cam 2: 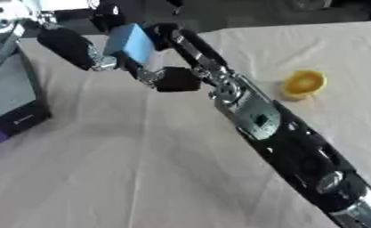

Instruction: Pick up the objects with one hand, pass them to the other hand, and then place them into the box on the other side of the table.

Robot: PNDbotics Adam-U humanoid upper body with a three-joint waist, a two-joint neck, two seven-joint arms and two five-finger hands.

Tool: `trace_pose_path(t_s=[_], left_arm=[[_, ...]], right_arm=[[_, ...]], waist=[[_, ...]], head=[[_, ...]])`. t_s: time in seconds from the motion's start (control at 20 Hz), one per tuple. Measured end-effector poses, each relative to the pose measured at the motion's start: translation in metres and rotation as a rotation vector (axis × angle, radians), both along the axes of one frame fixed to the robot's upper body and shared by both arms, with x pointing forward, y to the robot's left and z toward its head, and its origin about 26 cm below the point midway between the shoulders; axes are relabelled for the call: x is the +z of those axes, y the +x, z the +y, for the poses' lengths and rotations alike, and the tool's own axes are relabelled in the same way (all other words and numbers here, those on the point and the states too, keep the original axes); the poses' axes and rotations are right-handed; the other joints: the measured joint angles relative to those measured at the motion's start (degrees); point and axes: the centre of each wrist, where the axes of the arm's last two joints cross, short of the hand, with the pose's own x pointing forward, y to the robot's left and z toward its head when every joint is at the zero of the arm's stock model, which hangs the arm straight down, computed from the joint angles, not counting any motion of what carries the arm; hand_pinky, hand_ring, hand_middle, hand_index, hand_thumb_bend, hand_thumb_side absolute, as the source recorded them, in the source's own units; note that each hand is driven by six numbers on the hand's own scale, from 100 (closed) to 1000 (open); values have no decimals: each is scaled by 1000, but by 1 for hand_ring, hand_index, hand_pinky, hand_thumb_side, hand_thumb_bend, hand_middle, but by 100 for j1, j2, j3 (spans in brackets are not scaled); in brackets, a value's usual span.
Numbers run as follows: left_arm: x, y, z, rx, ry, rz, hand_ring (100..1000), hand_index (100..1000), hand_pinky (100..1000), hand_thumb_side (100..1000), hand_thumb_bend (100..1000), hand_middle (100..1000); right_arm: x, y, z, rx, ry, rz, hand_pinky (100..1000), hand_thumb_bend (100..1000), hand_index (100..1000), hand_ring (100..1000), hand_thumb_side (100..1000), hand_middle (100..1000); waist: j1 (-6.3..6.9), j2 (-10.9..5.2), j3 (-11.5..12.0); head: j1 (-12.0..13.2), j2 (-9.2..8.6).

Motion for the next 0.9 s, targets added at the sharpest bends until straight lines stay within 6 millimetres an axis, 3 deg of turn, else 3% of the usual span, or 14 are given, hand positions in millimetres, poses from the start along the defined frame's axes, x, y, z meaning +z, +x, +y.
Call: trace_pose_path(t_s=[0.3, 0.9], left_arm=[[2, -3, 7, 22, -23, -24, 765, 666, 820, 262, 100, 634], [12, -7, 53, 163, -120, -81, 763, 653, 816, 257, 100, 623]], right_arm=[[-1, 0, 1, -5, -24, 12, 808, 350, 825, 798, 747, 744], [-4, 0, -3, -22, -70, 24, 812, 360, 848, 806, 742, 758]], waist=[[0, 1, 2], [0, 5, 16]], head=[[-6, 0], [-46, 0]])
